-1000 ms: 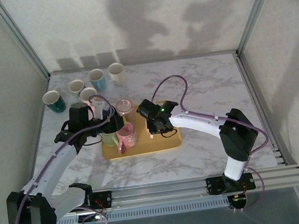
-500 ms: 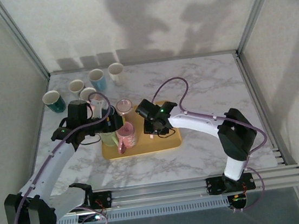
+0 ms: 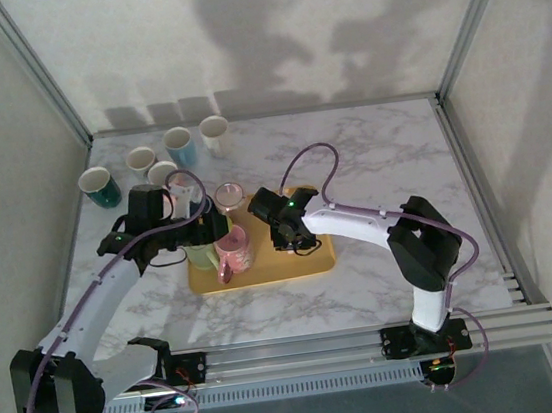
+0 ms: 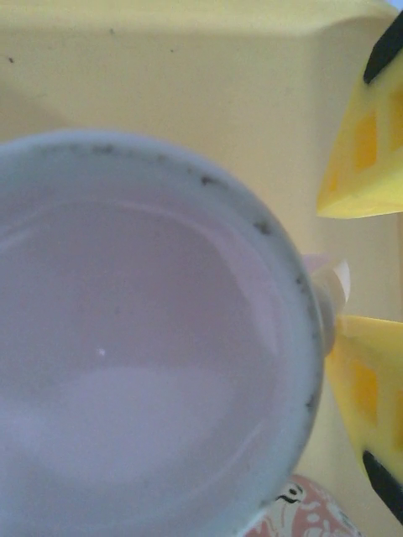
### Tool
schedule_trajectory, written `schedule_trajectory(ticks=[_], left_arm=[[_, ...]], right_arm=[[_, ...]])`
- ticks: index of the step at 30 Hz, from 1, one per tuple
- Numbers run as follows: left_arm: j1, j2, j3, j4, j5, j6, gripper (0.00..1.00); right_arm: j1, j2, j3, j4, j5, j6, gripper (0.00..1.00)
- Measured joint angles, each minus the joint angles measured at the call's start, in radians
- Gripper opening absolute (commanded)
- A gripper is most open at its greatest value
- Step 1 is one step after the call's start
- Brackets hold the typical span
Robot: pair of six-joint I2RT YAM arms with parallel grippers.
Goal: Turn the mug right side up
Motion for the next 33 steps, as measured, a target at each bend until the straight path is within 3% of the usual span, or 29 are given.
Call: schedule_trajectory(ticks=[8,20,26,33], left_arm=[[-0.001,0.014,0.000,0.013,0.003,-0.001,0.58],[-0.017,0.026,-0.002,0.068,0.008,-0.035,0.58],[-0.022,0.028,-0.010,0.086,0.011,-0.046,0.57],[-0.026,0.029,-0.010,0.094,0.010,-0.058,0.56]], right_arm=[[0.000,0.005,0.019,-0.003,0.004,-0.056,0.32],[0.000,0.047,0.019,0.023,0.056,0.010,0.32],[0.000,0.055,0.020,0.030,0.082,0.016,0.21],[0.000,0.055,0.022,0.025,0.108,-0.020,0.00]])
